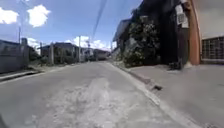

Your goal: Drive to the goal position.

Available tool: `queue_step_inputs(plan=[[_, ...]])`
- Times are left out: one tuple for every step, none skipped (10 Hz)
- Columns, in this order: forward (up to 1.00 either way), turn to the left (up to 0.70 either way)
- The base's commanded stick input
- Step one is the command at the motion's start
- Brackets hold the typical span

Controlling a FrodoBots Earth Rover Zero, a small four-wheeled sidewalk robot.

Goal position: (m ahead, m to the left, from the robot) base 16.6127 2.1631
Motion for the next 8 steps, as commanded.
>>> queue_step_inputs(plan=[[0.85, 0.00], [0.85, 0.00], [0.85, 0.00], [0.85, 0.00], [0.85, 0.00], [0.85, 0.00], [0.85, 0.00], [0.85, 0.00]])
